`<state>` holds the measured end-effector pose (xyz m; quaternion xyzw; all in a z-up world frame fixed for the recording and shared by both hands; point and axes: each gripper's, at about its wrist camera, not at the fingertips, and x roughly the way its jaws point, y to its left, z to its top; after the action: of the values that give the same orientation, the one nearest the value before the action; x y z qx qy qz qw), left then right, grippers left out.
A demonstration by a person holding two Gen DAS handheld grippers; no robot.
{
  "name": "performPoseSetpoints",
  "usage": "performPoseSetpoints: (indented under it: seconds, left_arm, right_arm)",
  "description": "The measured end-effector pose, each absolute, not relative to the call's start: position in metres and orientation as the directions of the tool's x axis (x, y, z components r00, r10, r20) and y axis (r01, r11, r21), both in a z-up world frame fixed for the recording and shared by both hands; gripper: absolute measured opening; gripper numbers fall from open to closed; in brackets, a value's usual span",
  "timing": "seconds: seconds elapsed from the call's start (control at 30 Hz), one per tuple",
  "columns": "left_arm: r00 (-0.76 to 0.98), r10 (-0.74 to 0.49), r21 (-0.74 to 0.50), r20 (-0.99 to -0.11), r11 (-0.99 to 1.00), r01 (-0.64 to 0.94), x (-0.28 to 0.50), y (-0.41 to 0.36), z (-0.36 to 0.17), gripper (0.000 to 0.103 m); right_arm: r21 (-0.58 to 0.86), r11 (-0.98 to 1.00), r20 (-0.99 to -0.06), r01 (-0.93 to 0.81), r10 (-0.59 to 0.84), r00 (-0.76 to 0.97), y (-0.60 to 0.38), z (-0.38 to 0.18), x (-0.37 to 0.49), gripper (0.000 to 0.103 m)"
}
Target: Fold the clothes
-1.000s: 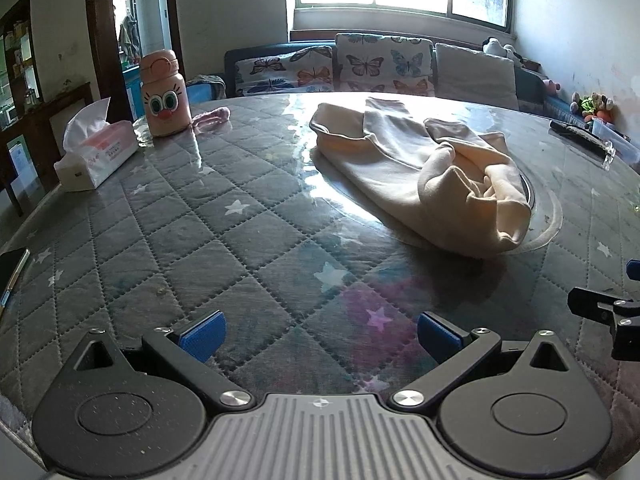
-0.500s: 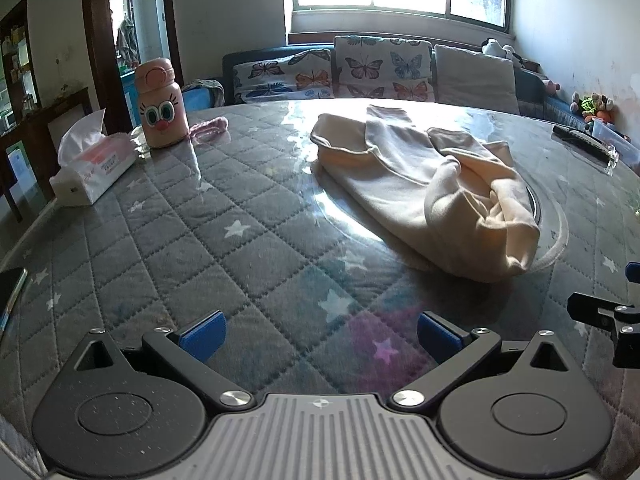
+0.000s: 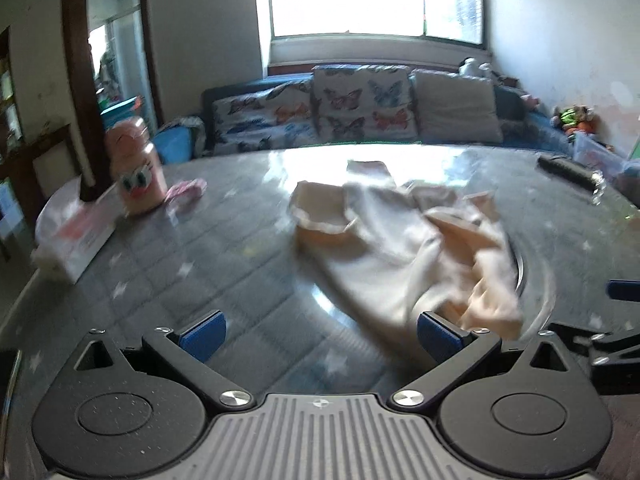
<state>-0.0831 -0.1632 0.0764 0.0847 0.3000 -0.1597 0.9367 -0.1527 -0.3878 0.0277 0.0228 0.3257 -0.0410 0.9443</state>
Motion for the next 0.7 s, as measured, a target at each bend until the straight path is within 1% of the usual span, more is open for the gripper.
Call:
performPoseSetpoints:
  seconds: [0.13,0.23,0.3,0.33,0.4,0.53,0.57,0.63,0.7]
  left_arm:
    - [0.772,-0.295,0.089,-0.563,0.907,0.411,-0.071,-0.185,0.086,0.101]
    - [0.756,-0.335,0.100,-0.562,0.880,0.464,-0.057,-0.202,0.087,0.095]
    - [0.735,-0.366,0.101,-0.572,0.857,0.505,-0.047,-0.214,0.084,0.091]
    - [0.722,-0.381,0.100,-0.577,0.845,0.526,-0.043,-0.219,0.083,0.090]
    - [0.701,-0.394,0.104,-0.594,0.827,0.553,-0.033,-0.230,0.077,0.083]
    - [0.655,-0.407,0.105,-0.637,0.796,0.597,-0.013,-0.247,0.061,0.080]
    - [0.646,-0.409,0.113,-0.644,0.785,0.609,-0.010,-0.251,0.057,0.077]
    - [0.634,-0.397,0.128,-0.663,0.775,0.619,-0.003,-0.258,0.047,0.070]
    - [0.618,-0.387,0.121,-0.684,0.775,0.620,0.005,-0.260,0.040,0.050]
  right_arm:
    - [0.015,0.994,-0.619,0.107,-0.075,0.782,-0.400,0.033,-0.135,0.096]
    - [0.019,0.993,-0.630,0.120,-0.081,0.773,-0.412,0.034,-0.122,0.091]
    - [0.023,0.992,-0.636,0.126,-0.083,0.767,-0.420,0.035,-0.113,0.087]
    - [0.025,0.991,-0.639,0.129,-0.083,0.765,-0.424,0.035,-0.108,0.086]
    - [0.030,0.990,-0.644,0.134,-0.084,0.760,-0.432,0.035,-0.099,0.082]
    - [0.054,0.989,-0.662,0.136,-0.066,0.747,-0.446,0.033,-0.080,0.074]
    - [0.054,0.990,-0.665,0.131,-0.062,0.744,-0.446,0.033,-0.076,0.070]
    - [0.058,0.992,-0.671,0.116,-0.048,0.740,-0.446,0.031,-0.066,0.068]
    - [0.065,0.993,-0.677,0.097,-0.027,0.735,-0.444,0.030,-0.055,0.063]
